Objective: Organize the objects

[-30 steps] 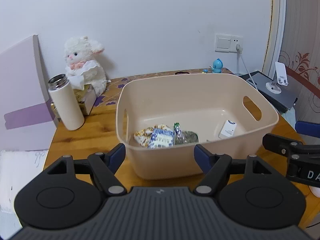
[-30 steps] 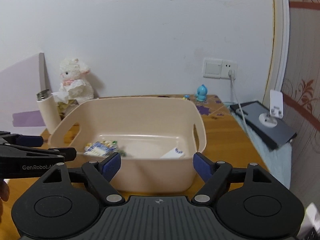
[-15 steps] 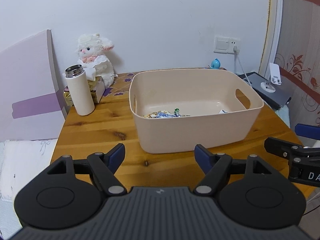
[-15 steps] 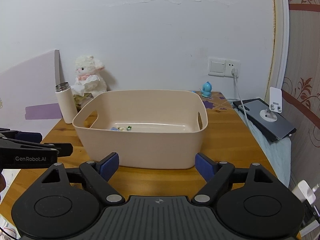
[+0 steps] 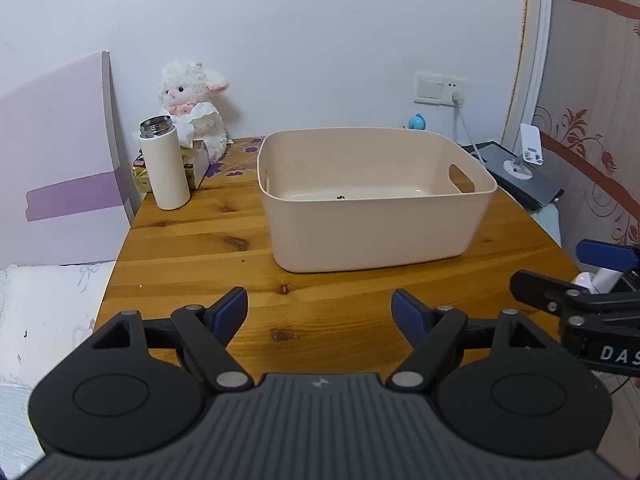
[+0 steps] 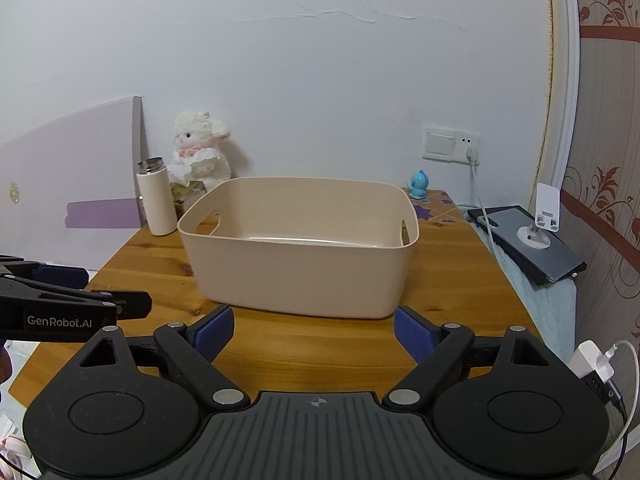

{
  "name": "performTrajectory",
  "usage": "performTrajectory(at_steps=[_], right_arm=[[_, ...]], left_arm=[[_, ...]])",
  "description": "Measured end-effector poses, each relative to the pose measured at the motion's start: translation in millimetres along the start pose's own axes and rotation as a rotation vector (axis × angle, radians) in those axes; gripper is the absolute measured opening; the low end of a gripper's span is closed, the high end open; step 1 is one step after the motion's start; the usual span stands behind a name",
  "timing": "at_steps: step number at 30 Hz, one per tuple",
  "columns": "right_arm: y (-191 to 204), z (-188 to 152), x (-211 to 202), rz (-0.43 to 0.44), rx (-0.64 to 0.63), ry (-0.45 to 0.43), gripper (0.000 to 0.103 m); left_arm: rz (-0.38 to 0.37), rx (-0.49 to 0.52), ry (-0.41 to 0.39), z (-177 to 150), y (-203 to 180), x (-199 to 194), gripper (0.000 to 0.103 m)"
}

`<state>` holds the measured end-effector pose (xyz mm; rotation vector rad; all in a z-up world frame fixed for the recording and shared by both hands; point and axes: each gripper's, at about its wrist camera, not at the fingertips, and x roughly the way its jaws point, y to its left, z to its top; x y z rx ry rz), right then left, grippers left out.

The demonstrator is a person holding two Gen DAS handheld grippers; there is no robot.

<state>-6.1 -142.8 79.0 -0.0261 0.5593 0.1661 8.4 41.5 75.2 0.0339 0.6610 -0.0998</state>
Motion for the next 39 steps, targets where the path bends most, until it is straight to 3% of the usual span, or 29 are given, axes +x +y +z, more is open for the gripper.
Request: performTrajectory(at_steps=[16,39], right_arm=[[2,-15,-14,0.014,0.021,0.010,0.090],[-3,-24,-10,-0.018,0.023,0.028,0.094]], left_arm=[[-0.015,0.045,-0.030,-15,-9,-31,0.084],[-0.018,0.048,-0.013,-21,-4,-29,0.085]])
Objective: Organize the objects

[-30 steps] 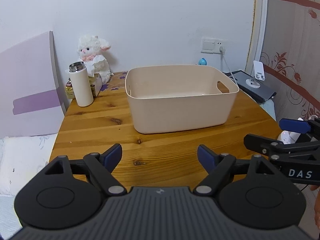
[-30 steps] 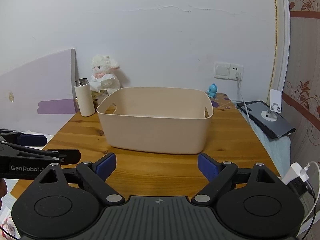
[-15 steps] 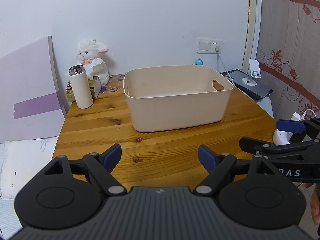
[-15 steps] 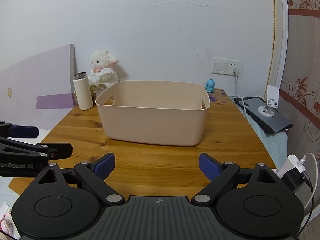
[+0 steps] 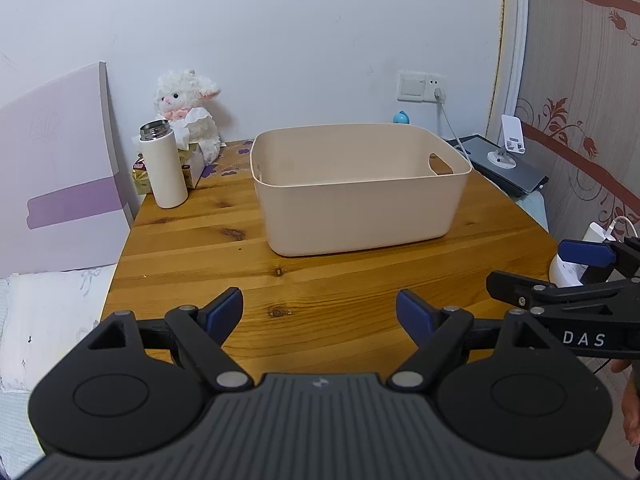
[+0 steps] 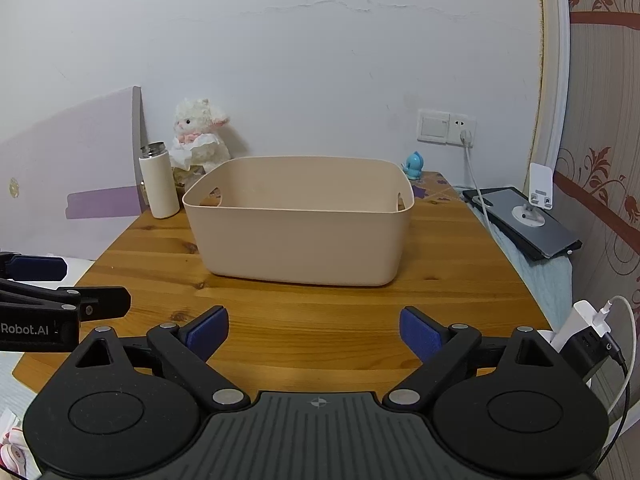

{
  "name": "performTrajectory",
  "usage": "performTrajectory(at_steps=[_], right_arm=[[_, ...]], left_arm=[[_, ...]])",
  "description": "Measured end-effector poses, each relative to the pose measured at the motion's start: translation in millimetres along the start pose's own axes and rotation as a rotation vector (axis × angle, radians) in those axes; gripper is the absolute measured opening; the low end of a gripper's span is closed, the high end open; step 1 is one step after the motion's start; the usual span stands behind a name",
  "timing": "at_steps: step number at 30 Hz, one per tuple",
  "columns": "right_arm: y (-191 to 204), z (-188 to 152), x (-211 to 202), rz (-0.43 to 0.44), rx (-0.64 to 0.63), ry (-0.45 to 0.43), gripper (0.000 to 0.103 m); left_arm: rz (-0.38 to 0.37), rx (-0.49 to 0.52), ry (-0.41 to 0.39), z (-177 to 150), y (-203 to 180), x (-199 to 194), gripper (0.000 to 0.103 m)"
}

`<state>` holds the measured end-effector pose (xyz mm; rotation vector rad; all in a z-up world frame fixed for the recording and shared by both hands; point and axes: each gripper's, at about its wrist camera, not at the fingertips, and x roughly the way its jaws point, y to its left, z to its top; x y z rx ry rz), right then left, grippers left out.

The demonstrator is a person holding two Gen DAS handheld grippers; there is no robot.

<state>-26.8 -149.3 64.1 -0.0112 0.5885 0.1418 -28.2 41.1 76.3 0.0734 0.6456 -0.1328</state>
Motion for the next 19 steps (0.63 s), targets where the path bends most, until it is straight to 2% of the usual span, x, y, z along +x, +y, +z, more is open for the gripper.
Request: performTrajectory(at_steps=[19], right_arm=[[-5,-6,11,-0.018,0.006,0.031,0.096]], left_arm=[[-0.005,0.001,0.016,-3,2,9,0.086]])
